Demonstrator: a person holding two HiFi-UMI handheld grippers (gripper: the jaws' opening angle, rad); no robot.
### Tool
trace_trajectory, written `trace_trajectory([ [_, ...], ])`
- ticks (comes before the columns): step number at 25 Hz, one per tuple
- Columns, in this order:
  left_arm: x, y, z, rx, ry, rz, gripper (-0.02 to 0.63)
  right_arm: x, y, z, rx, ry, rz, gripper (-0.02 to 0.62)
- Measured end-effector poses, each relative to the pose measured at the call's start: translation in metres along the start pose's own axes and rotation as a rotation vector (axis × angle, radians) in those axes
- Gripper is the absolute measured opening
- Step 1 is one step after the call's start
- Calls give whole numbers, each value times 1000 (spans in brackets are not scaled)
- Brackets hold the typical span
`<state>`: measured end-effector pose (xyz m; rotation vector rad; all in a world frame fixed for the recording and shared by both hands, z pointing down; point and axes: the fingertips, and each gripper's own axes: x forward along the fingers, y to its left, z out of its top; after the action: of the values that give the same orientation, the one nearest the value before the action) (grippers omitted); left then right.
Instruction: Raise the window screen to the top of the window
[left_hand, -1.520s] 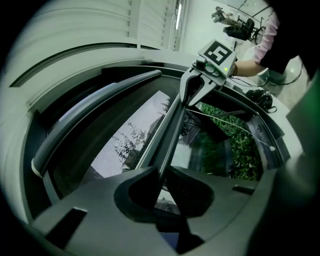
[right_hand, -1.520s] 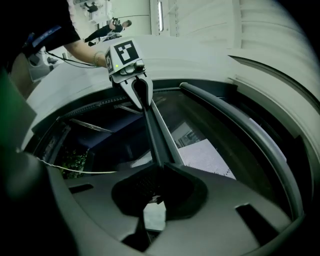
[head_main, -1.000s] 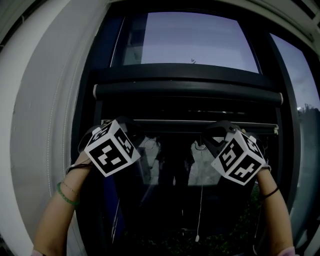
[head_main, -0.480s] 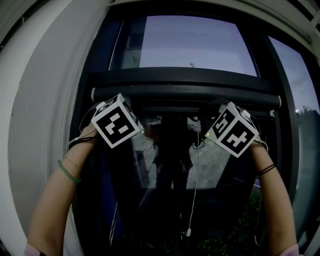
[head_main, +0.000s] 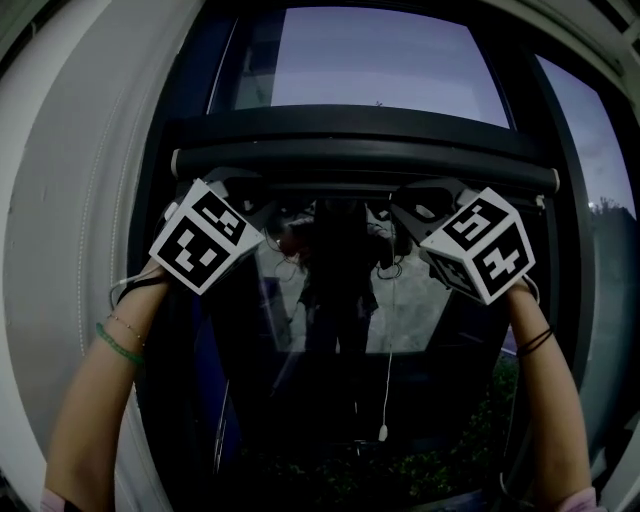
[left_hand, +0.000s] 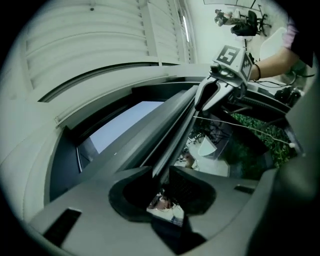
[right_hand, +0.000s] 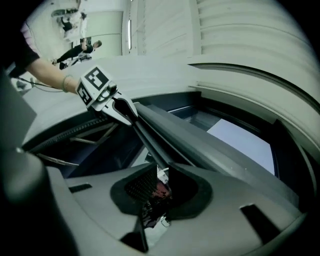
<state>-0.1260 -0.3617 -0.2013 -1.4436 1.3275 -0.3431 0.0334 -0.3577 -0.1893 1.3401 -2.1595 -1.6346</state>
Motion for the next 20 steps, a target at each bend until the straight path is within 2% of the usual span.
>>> trace_trajectory([
  [3,-18,-24,-6,-21,5,-63,91,-22,27,0,35,-40,42,57],
  [6,-34,-52,-11,-73,-59,-98,91,-41,55,-3,62,-87,55,57],
  [9,-49,-95,-21,-148,-105,-164,91,-60,90,-14,100,-109,78,57],
  [13,-82,-153,-29,-193,-139,-213,91,-93,141,-23,108,-136,110,57],
  [18,-138,-238,-38,-425,-235,-303,91,-138,212,-61,210,-111,96,57],
  [20,-161,-267,-45,-469,-232,-341,91,-153,240,-75,247,-79,90,56],
])
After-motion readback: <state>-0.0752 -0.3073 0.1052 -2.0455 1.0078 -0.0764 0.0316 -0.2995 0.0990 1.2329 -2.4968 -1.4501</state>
